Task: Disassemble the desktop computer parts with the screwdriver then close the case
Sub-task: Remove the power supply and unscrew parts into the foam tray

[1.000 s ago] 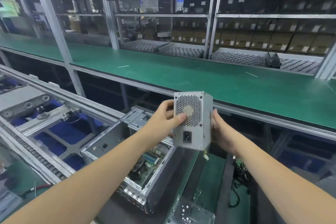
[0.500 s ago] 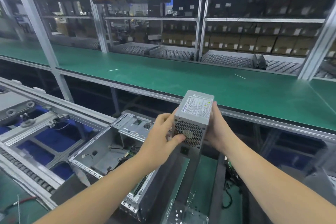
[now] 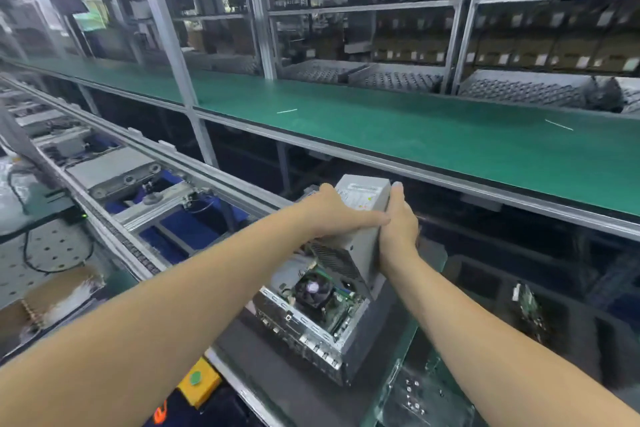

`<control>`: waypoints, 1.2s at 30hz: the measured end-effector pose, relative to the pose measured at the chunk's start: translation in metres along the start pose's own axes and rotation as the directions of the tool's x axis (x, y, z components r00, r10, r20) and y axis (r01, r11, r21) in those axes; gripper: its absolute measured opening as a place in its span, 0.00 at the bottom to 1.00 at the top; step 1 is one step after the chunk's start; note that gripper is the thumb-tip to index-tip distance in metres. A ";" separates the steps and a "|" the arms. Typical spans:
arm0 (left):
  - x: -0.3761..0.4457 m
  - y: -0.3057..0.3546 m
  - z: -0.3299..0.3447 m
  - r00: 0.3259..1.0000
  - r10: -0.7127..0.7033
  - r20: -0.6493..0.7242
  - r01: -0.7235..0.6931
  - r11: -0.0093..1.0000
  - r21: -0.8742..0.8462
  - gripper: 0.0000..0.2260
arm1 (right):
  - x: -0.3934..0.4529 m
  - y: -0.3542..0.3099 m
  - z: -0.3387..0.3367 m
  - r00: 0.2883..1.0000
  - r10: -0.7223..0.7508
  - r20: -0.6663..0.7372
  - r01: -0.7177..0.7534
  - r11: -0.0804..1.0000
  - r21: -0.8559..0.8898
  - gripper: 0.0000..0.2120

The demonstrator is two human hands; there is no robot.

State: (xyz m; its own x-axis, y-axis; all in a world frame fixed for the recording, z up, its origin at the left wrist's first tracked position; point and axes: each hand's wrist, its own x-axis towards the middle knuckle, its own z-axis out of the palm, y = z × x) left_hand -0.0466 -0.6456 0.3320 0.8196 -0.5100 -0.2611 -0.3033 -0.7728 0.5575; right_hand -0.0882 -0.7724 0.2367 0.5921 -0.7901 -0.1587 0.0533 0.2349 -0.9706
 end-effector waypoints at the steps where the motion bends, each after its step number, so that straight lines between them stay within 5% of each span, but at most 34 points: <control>1: 0.007 -0.009 -0.008 1.000 0.001 -0.009 0.000 0.999 0.047 0.59 | -0.001 0.004 0.012 0.999 -0.031 0.015 0.031 0.999 -0.022 0.30; 3: 0.023 -0.034 -0.023 0.999 0.012 -0.032 -0.010 0.999 0.048 0.49 | 0.003 0.013 0.034 0.993 -0.081 0.085 0.091 0.989 -0.115 0.35; 7: 0.059 -0.094 -0.058 0.994 0.060 -0.095 -0.064 0.997 -0.040 0.31 | 0.024 0.030 0.069 0.976 -0.008 0.220 0.102 0.903 -0.418 0.22; 10: 0.087 -0.137 -0.078 0.983 0.137 -0.120 -0.126 0.987 0.097 0.30 | 0.045 0.050 0.092 0.906 -0.072 0.418 0.373 0.606 -0.703 0.14; 14: 0.126 -0.190 -0.083 0.983 0.167 -0.077 -0.150 0.970 0.189 0.32 | 0.057 0.074 0.130 0.858 0.126 0.497 0.495 0.048 -0.867 0.08; 17: 0.151 -0.217 -0.087 0.981 0.186 -0.062 -0.176 0.973 0.147 0.28 | 0.065 0.077 0.155 0.852 0.156 0.500 0.524 -0.276 -0.806 0.03; 21: 0.166 -0.230 -0.095 0.974 0.222 -0.048 -0.217 0.971 0.098 0.31 | 0.080 0.070 0.160 0.786 0.174 0.593 0.593 -0.484 -0.643 0.09; 23: 0.168 -0.230 -0.098 0.961 0.251 -0.115 -0.239 0.965 0.108 0.31 | 0.089 0.064 0.161 0.772 0.129 0.623 0.592 -0.505 -0.629 0.08; 27: 0.168 -0.222 -0.099 0.928 0.305 -0.212 -0.291 0.952 0.094 0.31 | 0.094 0.053 0.159 0.848 0.087 0.522 0.519 -0.335 -0.786 0.02; 32: 0.173 -0.215 -0.107 0.924 0.275 -0.265 -0.277 0.960 0.028 0.31 | 0.076 0.065 0.149 0.769 -0.489 0.412 0.454 -0.037 -0.890 0.09; 34: 0.176 -0.212 -0.113 0.934 0.231 -0.273 -0.241 0.971 -0.001 0.33 | 0.056 0.088 0.149 0.862 -0.354 0.362 0.428 0.127 -0.895 0.07; 36: 0.178 -0.208 -0.116 0.943 0.193 -0.272 -0.207 0.978 -0.022 0.36 | 0.036 0.116 0.160 0.913 0.141 0.384 0.338 0.265 -0.903 0.11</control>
State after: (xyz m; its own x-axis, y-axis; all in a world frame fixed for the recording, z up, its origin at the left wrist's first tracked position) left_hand 0.2184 -0.5319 0.2606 0.8463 -0.5274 0.0753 -0.4551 -0.6422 0.6168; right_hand 0.0678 -0.6825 0.1475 0.8564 -0.4707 -0.2122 -0.5114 -0.7162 -0.4749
